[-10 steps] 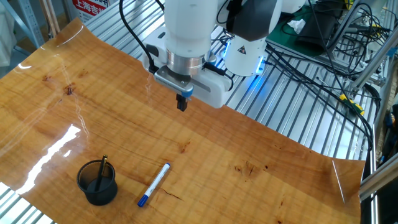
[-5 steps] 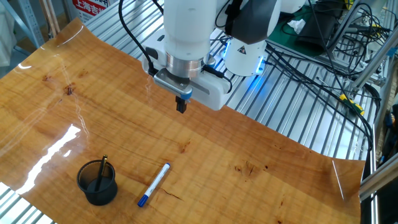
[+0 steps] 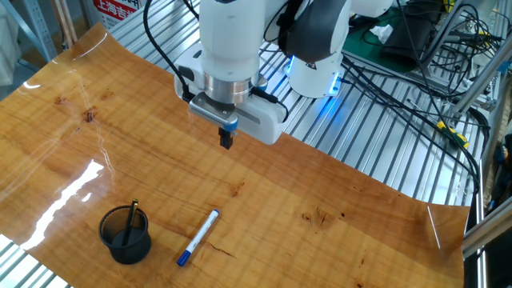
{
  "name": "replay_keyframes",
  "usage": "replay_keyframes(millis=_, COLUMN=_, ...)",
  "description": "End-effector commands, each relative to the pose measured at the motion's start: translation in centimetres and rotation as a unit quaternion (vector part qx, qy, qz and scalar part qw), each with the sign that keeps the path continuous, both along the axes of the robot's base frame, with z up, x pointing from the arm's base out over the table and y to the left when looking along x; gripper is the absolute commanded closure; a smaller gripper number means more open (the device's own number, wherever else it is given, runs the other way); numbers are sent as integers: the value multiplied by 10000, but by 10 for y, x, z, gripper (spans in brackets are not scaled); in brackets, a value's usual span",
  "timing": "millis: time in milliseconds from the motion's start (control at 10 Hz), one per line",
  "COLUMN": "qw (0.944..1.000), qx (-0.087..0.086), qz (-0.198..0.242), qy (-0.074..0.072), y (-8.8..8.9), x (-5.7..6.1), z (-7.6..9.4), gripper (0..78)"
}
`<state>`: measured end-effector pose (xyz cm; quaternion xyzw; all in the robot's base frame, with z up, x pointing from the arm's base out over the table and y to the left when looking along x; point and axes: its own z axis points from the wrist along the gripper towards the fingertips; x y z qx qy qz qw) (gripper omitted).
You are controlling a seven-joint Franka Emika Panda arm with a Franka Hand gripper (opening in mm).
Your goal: Put the pen into the pen holder
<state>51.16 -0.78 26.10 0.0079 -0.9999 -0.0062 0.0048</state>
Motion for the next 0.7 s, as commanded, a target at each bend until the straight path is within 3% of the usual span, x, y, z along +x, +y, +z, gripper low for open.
replay_keyframes(millis=100, qw=9999, qx=94, qz=-78, qy=-8, y=1, x=2, z=-7, gripper=776)
replay_keyframes(millis=400, qw=9998, qx=179, qz=-82, qy=-56, y=3, x=4, z=-20, gripper=776)
replay_keyframes(millis=700, qw=9995, qx=290, qz=-91, qy=-48, y=3, x=5, z=-21, gripper=776)
